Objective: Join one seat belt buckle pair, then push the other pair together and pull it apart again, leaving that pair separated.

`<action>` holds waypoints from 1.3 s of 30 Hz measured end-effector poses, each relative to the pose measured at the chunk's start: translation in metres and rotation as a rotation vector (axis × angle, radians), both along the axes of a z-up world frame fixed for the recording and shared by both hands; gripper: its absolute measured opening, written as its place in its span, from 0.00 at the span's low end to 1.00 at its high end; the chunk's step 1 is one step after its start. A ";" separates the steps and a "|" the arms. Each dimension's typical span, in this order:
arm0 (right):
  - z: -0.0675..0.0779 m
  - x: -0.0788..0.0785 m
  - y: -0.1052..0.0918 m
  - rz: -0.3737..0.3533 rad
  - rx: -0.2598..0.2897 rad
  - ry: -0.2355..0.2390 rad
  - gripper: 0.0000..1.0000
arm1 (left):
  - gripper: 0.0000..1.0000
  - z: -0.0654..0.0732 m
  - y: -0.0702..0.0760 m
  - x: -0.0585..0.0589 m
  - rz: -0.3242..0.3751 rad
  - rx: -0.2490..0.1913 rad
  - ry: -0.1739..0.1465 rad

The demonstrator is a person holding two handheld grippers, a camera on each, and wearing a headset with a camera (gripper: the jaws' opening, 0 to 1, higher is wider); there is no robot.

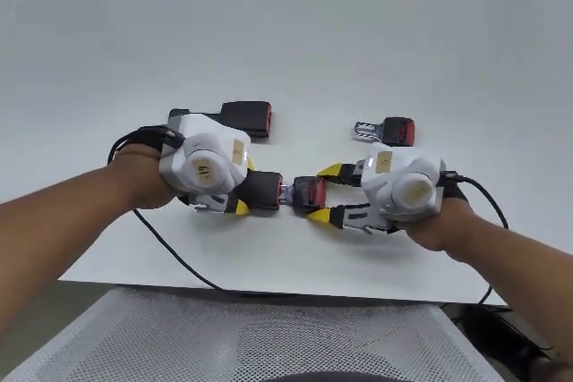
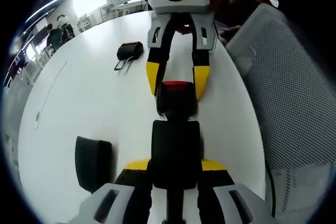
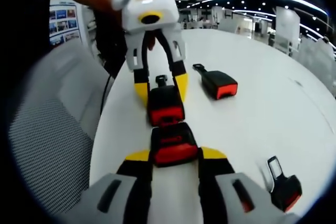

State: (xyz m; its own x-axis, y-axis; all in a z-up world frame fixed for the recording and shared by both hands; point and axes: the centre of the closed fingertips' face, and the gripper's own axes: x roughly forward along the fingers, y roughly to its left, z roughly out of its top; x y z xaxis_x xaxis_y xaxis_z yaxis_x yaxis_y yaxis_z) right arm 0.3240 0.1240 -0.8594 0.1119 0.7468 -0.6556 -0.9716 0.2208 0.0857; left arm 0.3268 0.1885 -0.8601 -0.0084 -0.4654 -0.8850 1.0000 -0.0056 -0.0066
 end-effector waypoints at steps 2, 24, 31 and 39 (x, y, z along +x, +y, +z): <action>0.000 0.000 0.006 -0.001 -0.002 0.002 0.33 | 0.34 0.000 0.000 0.000 -0.006 0.009 0.001; -0.003 0.006 0.003 -0.021 -0.033 -0.010 0.34 | 0.34 0.000 0.000 0.001 0.011 -0.020 0.005; -0.001 0.007 0.002 -0.022 -0.025 -0.023 0.34 | 0.34 -0.002 0.002 0.002 0.025 -0.083 0.009; -0.001 0.005 0.001 0.004 -0.007 -0.040 0.33 | 0.34 -0.002 0.002 0.002 0.022 -0.136 0.014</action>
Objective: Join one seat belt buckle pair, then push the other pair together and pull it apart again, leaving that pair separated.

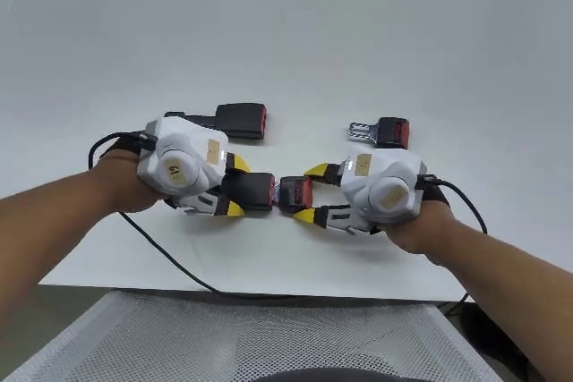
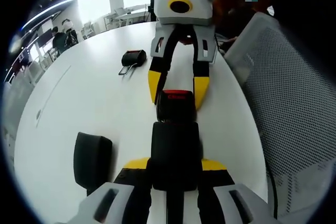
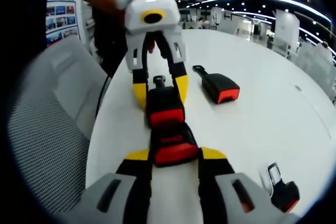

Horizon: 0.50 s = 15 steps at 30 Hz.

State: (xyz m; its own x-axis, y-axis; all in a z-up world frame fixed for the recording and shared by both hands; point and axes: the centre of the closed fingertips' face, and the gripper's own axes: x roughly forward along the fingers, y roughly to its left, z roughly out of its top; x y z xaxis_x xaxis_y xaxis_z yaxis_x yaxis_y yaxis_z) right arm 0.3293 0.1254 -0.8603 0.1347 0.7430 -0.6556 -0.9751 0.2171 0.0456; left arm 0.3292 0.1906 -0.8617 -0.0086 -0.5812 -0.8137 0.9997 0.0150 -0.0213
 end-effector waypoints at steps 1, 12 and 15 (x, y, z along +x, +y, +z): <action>0.000 0.000 0.000 -0.004 0.004 0.001 0.33 | 0.34 0.001 0.000 0.000 0.002 -0.010 0.002; 0.000 -0.001 0.000 -0.019 0.031 0.012 0.33 | 0.34 0.006 -0.002 -0.003 -0.007 -0.042 0.014; 0.000 -0.002 -0.001 -0.024 0.038 0.010 0.33 | 0.34 0.006 -0.002 -0.003 0.007 -0.059 0.018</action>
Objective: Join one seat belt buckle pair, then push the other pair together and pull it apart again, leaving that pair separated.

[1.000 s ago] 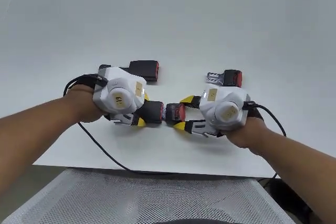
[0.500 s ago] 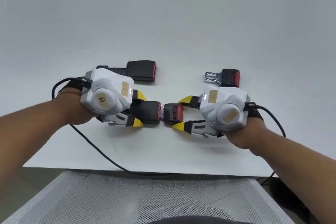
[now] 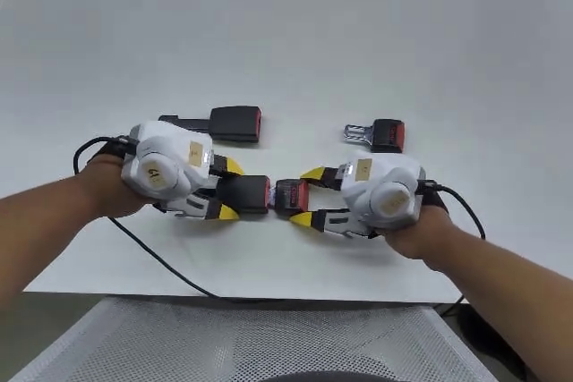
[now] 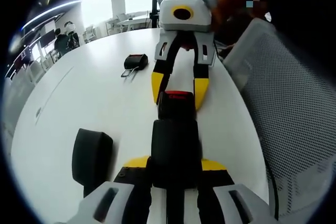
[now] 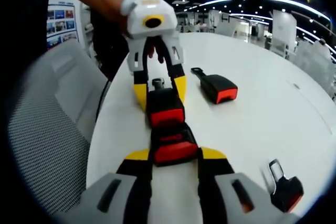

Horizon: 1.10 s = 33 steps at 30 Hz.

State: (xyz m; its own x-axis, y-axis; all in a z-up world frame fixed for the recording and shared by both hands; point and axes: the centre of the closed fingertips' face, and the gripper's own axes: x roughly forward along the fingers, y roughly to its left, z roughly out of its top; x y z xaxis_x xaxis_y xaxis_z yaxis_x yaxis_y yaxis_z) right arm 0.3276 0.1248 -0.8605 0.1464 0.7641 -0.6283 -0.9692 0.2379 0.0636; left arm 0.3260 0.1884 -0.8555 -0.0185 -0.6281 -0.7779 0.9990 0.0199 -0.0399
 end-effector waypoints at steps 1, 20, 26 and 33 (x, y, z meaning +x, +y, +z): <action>0.000 0.000 0.000 -0.002 0.002 0.001 0.33 | 0.34 0.000 0.000 0.000 0.000 -0.003 0.000; 0.001 -0.001 -0.001 -0.006 0.029 0.001 0.32 | 0.33 -0.001 0.001 0.000 0.003 -0.026 0.022; 0.000 -0.001 -0.001 -0.008 0.024 -0.009 0.32 | 0.33 -0.001 0.001 0.001 0.002 -0.027 0.024; 0.001 0.000 0.000 -0.015 0.029 -0.006 0.32 | 0.33 0.000 0.002 0.001 0.004 -0.030 0.026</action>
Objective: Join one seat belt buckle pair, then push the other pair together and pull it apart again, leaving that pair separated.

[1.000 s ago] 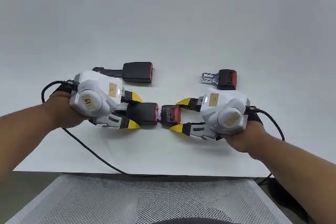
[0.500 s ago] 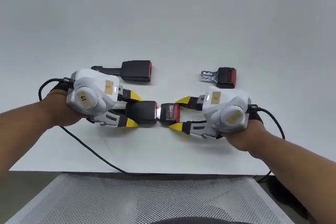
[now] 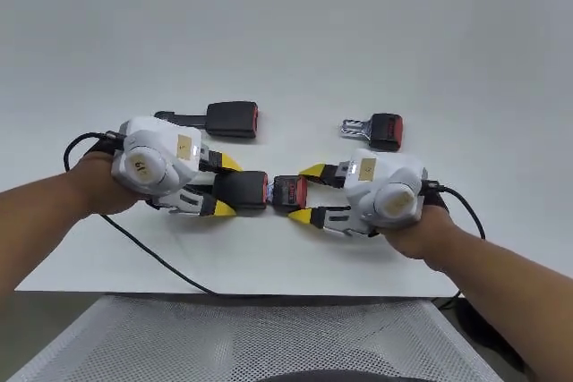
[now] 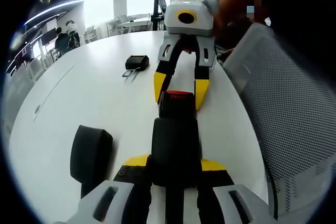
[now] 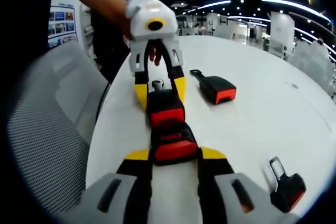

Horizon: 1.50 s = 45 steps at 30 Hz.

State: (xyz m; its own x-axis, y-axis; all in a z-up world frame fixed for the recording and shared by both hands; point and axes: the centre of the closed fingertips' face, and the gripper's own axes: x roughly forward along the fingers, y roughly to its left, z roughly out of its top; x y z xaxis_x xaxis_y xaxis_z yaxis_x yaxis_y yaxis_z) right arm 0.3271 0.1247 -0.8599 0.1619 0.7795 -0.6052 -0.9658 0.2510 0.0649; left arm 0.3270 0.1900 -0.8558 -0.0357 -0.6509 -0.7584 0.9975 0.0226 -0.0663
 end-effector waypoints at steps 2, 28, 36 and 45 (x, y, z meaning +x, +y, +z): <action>0.000 0.000 0.000 -0.002 0.002 -0.001 0.32 | 0.33 0.000 0.000 0.000 0.001 -0.001 0.001; 0.007 -0.001 0.003 0.021 -0.061 -0.047 0.37 | 0.38 0.001 -0.005 -0.003 0.014 0.097 -0.015; 0.041 0.016 -0.002 -0.090 0.022 -0.080 0.78 | 0.64 0.031 -0.012 -0.004 0.124 -0.005 -0.033; 0.060 0.038 -0.034 -0.164 0.015 -0.110 0.79 | 0.85 0.054 0.001 0.012 0.212 -0.039 -0.119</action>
State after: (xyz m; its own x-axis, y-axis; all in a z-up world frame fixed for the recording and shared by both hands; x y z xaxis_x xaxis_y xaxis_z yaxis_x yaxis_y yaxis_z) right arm 0.3649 0.0906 -0.8001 0.3523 0.7456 -0.5656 -0.9134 0.4056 -0.0341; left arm 0.3391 0.1910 -0.8015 0.1927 -0.6632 -0.7232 0.9716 0.2321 0.0460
